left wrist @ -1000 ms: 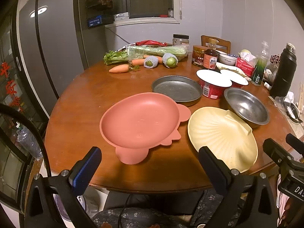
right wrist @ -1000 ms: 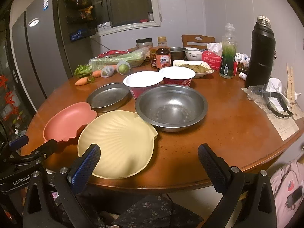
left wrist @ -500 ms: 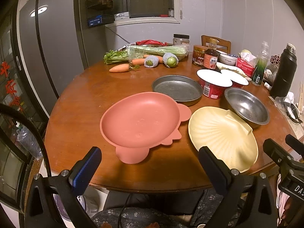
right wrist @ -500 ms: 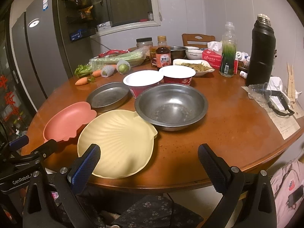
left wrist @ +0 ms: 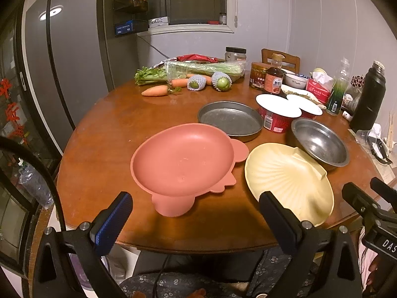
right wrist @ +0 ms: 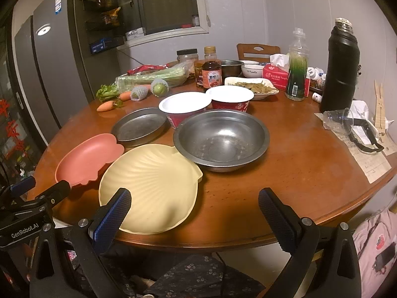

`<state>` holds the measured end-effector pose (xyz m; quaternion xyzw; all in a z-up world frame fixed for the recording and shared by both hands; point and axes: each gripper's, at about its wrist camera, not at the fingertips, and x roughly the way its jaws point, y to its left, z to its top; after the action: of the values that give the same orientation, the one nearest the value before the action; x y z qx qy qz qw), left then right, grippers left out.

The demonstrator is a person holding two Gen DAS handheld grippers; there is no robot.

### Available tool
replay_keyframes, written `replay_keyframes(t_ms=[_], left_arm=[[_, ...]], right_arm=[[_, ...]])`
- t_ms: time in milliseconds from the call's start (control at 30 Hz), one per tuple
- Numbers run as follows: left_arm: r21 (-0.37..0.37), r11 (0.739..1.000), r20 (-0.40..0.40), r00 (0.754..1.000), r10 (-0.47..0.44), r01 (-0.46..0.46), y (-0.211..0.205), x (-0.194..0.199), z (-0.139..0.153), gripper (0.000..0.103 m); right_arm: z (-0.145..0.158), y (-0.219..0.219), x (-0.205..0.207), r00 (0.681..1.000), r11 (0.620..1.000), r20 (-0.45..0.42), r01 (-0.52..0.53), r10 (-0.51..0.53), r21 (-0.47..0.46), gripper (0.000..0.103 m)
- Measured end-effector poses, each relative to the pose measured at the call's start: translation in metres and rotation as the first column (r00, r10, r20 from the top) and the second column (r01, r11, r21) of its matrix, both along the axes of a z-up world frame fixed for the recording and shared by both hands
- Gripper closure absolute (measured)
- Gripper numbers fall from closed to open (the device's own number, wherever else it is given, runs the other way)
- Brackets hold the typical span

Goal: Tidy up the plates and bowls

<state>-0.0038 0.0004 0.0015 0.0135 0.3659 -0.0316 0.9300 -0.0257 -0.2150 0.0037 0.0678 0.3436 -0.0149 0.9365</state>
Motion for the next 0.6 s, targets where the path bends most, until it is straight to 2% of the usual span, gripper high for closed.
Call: replay_keyframes(t_ms=[333, 600], left_arm=[[-0.023, 0.999, 0.020, 0.999, 0.046, -0.046, 0.026, 0.008, 0.012, 0.001], [-0.038, 0.993, -0.016, 0.994, 0.107, -0.107, 0.067, 0.027, 0.010, 0.001]], right_arm=[[0.012, 0.008, 0.007, 0.997, 0.998, 0.042, -0.062, 0.062, -0.009, 0.000], [0.024, 0.042, 0.039, 0.981, 0.982, 0.042, -0.190, 0.191, -0.018, 0.000]])
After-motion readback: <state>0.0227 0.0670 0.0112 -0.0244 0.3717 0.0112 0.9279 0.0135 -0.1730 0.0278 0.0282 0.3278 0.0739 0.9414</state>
